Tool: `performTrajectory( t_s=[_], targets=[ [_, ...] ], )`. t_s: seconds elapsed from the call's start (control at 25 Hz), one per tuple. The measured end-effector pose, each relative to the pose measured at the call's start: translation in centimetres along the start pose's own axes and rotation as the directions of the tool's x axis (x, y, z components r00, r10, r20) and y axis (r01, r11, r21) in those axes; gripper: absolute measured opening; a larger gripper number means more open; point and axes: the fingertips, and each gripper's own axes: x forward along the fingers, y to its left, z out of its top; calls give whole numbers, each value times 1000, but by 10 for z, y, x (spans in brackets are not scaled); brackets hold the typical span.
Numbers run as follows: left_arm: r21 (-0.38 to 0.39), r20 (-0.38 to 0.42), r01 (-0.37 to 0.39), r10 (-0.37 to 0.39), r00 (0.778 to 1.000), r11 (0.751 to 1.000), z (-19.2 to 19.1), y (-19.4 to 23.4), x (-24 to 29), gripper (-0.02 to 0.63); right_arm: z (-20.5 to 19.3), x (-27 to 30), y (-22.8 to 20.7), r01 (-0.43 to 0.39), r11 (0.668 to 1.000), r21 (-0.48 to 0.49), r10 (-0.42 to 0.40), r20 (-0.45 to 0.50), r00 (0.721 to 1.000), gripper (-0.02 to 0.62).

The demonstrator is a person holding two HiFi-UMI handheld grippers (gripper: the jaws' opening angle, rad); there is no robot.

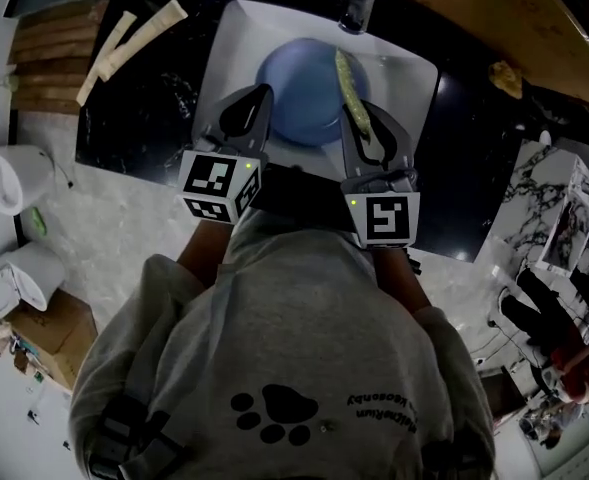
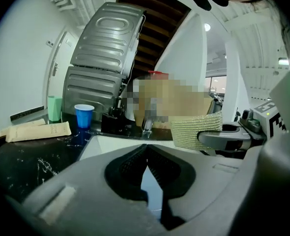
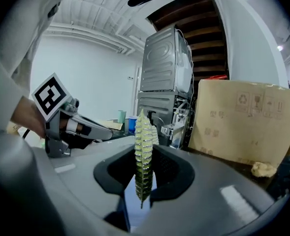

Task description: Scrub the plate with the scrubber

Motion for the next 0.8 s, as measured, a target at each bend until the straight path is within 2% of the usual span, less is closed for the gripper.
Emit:
performTrajectory(
  t_s=[0.36,0.8],
  targets=[
    [-64,-175,-31,20,984,997,-43,24,34,12,-38,39,-10,-40,999,14,41,-79,996,74],
    [-91,-288,-51,22,957,995,-74,38,58,55,-80,59,-13,-80,997,17,82,-147,986,74]
  ],
)
